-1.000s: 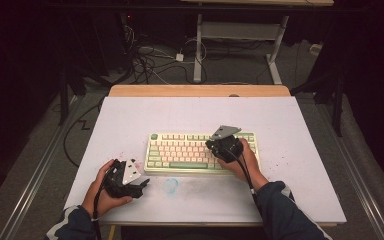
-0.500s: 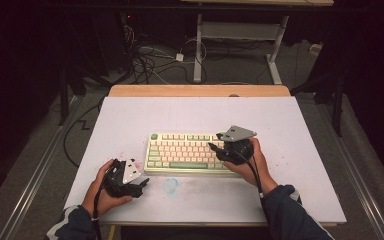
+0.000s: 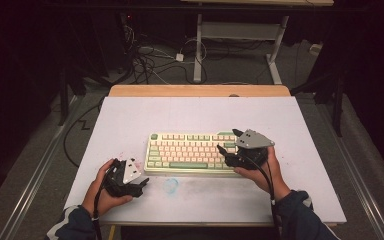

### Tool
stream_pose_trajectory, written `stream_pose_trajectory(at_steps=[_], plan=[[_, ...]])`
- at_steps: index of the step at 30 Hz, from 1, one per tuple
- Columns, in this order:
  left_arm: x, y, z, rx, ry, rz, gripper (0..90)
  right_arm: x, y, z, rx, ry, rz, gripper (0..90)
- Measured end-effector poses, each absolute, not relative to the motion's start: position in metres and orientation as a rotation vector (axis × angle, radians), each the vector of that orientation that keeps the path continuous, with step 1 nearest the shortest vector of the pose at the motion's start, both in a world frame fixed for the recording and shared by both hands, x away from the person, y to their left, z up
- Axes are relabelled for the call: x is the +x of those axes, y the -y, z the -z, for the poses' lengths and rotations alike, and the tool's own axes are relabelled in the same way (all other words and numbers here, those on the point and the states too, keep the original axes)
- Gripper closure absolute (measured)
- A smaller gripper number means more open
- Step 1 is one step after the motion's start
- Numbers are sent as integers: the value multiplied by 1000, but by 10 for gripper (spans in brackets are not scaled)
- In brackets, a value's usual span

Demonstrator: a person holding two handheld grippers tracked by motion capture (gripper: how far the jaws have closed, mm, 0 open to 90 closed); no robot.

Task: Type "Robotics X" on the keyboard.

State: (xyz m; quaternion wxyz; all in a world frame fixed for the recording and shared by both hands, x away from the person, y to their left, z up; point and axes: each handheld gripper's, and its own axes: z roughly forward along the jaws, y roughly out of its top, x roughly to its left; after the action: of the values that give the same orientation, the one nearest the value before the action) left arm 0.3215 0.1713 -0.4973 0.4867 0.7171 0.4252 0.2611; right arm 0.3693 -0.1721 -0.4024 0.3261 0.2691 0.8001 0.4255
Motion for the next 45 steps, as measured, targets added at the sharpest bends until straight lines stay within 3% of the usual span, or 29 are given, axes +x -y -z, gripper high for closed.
stream_pose_trajectory(at_steps=[15, 32, 38, 45], plan=[[322, -173, 494, 1731, -1041, -655, 188, 348, 197, 407, 699, -2052, -1113, 261], [321, -177, 485, 1685, -1036, -661, 288, 324, 230, 422, 722, -2011, -1049, 263], [321, -177, 477, 1644, -1041, -600, 449, 317, 240, 429, 740, -1993, -1017, 265], [324, -176, 470, 1672, -1035, -544, 777, 307, 250, 439, 771, -2017, -987, 267]])
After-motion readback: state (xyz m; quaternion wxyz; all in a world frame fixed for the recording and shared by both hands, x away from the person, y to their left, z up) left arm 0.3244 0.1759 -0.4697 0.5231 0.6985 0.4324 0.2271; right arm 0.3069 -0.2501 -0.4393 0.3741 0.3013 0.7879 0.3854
